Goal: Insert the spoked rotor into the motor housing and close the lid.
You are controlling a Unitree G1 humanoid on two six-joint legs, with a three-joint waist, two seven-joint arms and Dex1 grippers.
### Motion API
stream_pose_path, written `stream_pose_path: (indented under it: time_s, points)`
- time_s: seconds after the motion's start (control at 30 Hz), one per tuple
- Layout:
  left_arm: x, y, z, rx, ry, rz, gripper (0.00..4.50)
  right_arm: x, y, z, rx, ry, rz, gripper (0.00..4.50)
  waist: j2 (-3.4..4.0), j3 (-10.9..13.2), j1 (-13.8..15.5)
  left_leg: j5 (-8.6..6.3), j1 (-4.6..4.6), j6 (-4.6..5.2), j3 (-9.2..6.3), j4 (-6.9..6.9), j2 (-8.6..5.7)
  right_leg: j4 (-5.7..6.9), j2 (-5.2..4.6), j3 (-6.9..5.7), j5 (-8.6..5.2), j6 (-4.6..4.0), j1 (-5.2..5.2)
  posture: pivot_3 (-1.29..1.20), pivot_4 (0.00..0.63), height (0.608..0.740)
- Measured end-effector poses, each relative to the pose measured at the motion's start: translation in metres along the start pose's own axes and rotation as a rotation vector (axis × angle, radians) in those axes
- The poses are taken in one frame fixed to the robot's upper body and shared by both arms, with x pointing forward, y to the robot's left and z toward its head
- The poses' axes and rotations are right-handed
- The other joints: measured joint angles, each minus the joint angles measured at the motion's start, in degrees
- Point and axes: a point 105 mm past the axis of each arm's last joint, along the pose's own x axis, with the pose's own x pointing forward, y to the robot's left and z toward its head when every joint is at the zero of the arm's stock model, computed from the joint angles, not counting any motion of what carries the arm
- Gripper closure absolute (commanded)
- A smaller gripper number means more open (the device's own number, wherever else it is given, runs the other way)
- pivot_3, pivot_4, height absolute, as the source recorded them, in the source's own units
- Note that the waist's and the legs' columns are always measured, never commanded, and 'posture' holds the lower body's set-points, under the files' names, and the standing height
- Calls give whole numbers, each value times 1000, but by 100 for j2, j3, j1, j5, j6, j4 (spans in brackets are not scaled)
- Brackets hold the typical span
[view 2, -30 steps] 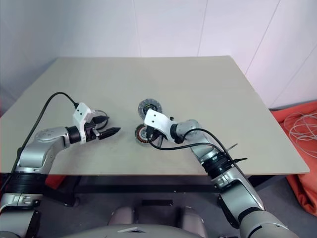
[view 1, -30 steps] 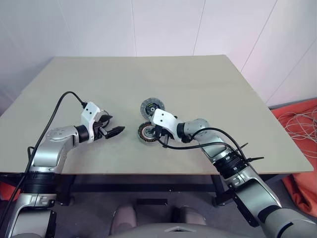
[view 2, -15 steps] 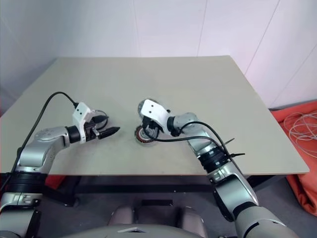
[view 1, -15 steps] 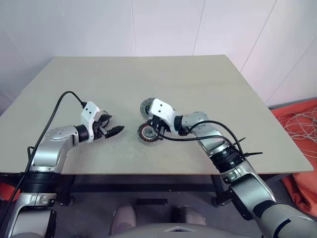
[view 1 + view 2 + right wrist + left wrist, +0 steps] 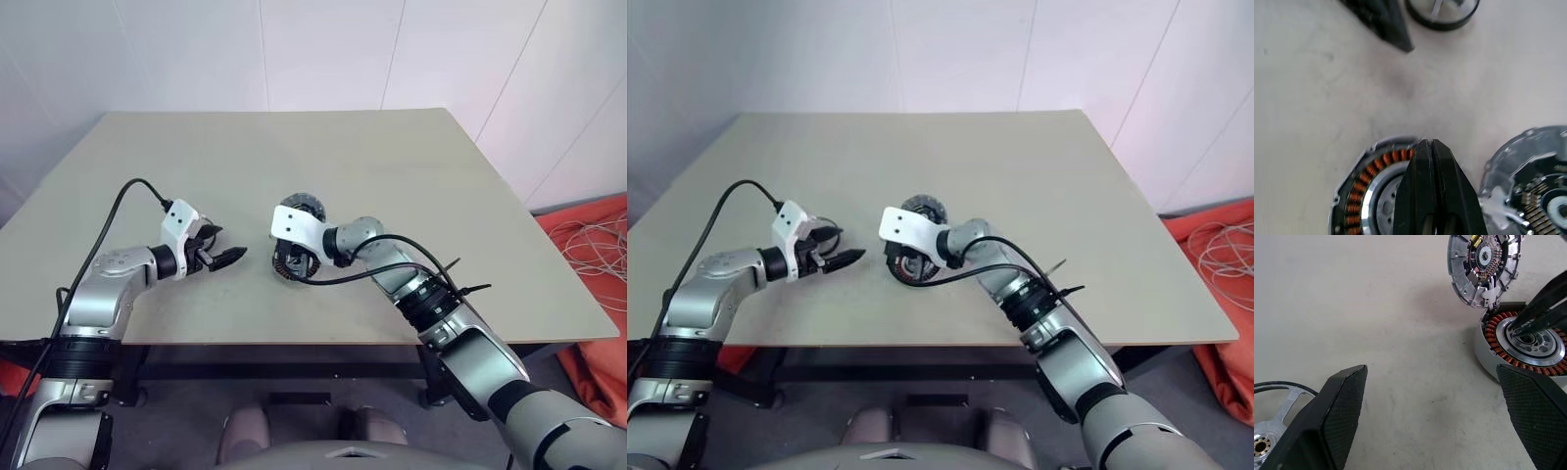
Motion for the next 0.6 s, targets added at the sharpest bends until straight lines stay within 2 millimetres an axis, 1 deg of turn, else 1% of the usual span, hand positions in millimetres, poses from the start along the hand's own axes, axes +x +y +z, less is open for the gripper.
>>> stream_pose_path:
  time_s: [0.2,0.3,0.6]
  points:
    - [1,0,1,3,-2,-2,0,-5,1,-12,19,56,23,4483,0,0,1,0,1,0,0,0,0,1,0,0,0,0,1,0,0,740]
    - [2,-1,3,8,-5,-6,0,-6,1,-12,23,62,33,4483,0,0,1,0,2,0,0,0,0,2,0,0,0,0,2,0,0,740]
    - [5,-1,0,-3,3,-9,0,-11,5,-14,34,73,49,4483,0,0,13,0,2,0,0,0,0,2,0,1,0,0,2,0,0,740]
